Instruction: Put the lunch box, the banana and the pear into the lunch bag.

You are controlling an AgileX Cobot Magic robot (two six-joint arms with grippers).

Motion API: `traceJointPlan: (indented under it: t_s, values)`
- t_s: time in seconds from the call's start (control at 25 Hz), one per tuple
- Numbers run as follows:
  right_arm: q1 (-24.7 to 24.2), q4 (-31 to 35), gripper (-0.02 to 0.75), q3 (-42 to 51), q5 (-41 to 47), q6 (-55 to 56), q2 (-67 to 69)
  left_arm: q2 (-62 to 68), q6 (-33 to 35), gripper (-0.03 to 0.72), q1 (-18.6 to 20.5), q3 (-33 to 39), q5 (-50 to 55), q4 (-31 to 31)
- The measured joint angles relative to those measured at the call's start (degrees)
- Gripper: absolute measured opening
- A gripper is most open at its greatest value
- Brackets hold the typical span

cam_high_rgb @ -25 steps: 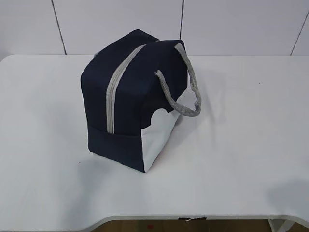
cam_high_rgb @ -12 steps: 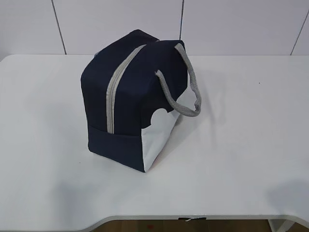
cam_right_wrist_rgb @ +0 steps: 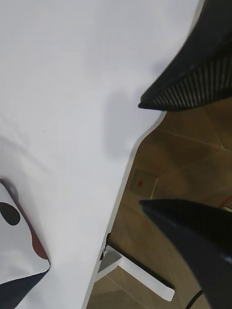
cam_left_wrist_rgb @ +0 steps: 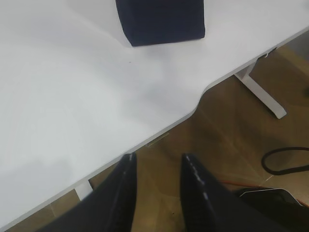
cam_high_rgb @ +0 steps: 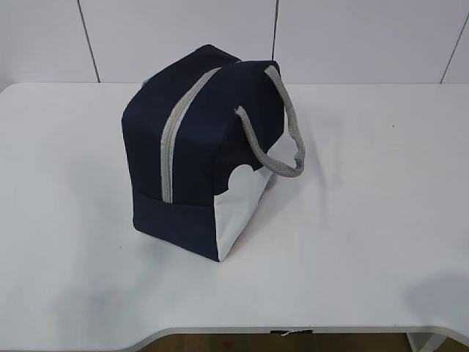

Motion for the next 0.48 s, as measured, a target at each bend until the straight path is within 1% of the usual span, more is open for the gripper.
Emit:
traceJointPlan:
  t_s: [0.24, 0.48]
  values:
    - [-0.3, 0.0, 0.467, 0.0, 0.0, 0.0, 0.0, 0.0, 0.0, 0.237, 0.0, 0.0, 0.0, 0.7]
    - [-6.5, 0.0, 0.467, 0.0, 0.0, 0.0, 0.0, 0.0, 0.0, 0.237, 0.0, 0.3, 0.0, 0.7]
